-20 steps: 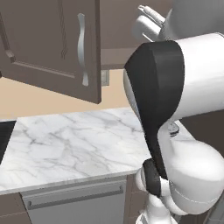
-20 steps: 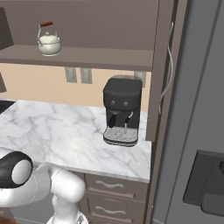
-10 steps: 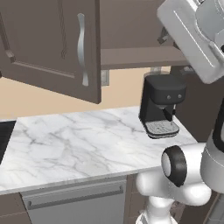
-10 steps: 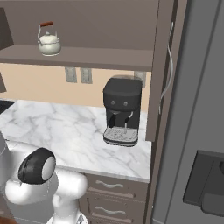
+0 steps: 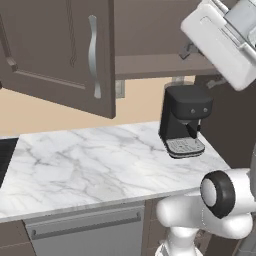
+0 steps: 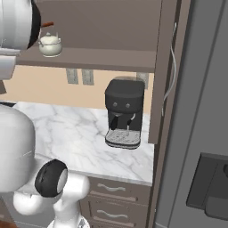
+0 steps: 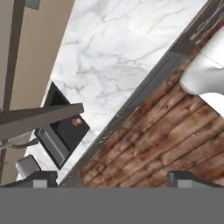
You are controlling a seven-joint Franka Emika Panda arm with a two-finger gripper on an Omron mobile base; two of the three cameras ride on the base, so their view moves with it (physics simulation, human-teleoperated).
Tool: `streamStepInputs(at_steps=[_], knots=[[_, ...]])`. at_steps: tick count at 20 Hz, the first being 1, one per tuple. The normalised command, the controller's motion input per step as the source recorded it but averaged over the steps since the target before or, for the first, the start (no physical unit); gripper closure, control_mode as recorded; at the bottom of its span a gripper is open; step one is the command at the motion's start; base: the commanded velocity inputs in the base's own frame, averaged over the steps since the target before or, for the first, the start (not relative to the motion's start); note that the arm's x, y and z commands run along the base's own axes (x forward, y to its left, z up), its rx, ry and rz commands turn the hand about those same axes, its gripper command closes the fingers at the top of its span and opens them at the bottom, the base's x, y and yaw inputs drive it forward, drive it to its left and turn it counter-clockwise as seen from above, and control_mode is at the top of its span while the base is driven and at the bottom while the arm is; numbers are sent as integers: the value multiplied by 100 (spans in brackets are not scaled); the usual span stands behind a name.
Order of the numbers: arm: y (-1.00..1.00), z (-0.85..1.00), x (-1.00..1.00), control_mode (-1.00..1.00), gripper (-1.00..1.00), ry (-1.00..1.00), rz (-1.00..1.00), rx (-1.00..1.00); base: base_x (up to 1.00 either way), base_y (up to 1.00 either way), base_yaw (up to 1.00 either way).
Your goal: Open the cabinet, pick the kettle from the cabinet, and place it in the sink.
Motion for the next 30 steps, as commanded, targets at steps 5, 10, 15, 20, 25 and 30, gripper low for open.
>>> streamStepInputs(at_steps=[5, 10, 15, 20, 25, 30], knots=[[0, -97, 18, -100, -100, -10, 28, 9, 0, 0, 0], [-5, -12, 5, -100, -100, -12, 19, 23, 0, 0, 0], [-4, 3, 21, -100, -100, -2, 18, 31, 0, 0, 0], [9, 1, 54, -100, -100, 0, 22, 21, 0, 0, 0], [18, 0, 54, -100, -100, 0, 22, 11, 0, 0, 0], [16, 2, 30, -100, -100, 0, 16, 7, 0, 0, 0]])
